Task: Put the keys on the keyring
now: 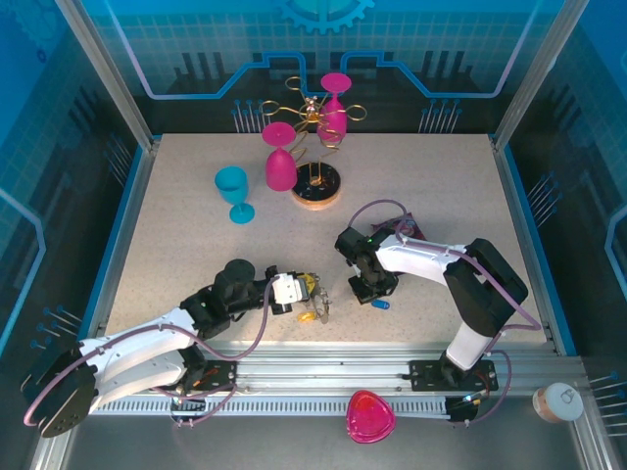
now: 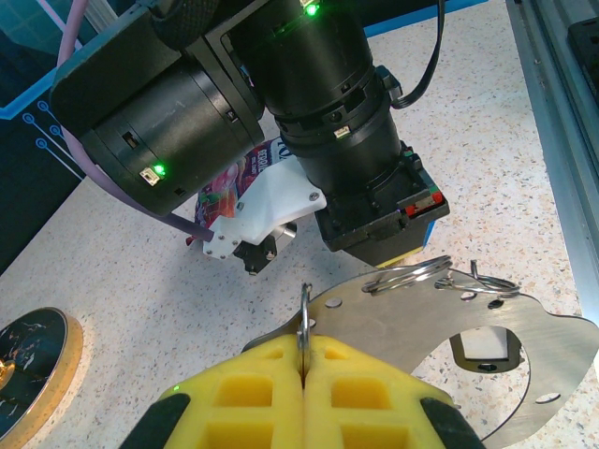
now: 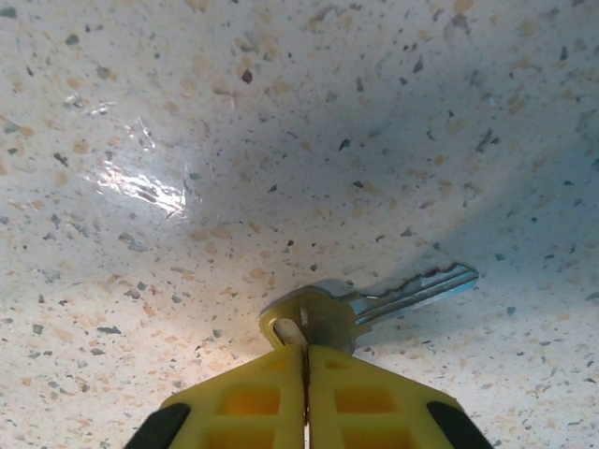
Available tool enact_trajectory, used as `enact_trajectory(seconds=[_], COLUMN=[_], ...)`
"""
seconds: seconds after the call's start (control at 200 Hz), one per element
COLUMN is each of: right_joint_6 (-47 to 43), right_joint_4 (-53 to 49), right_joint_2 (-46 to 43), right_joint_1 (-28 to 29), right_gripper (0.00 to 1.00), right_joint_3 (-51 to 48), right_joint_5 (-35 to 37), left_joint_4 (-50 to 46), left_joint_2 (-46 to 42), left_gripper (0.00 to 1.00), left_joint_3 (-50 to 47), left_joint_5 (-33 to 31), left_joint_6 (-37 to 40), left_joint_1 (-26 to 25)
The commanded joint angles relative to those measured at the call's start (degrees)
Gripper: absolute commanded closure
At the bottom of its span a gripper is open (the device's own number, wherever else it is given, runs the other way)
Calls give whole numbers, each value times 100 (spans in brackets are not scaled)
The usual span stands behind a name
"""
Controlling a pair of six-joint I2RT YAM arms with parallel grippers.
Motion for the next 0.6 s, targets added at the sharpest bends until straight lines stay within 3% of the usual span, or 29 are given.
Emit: enact_trajectory(seconds=[0.0,0.27,0.595], right_joint_6=[-19,-187,-1487], right_joint_4=[-204,-34,1522], right_joint_2=[75,-733,-2665], right_joint_1=[44,106,171], right_gripper=[96,100,100], right_joint_3=[144,139,-645], right_joint_5=[20,-68,-1506], left_joint_4=[62,71,238], left_joint_2=[-4,-12,-69], left_gripper=[100,100,100], left_joint_3=[18,19,-16], left_joint_5=[-17,-27,-124], left_joint_6=[114,121,46], left_joint_1=[-36,-37,-36])
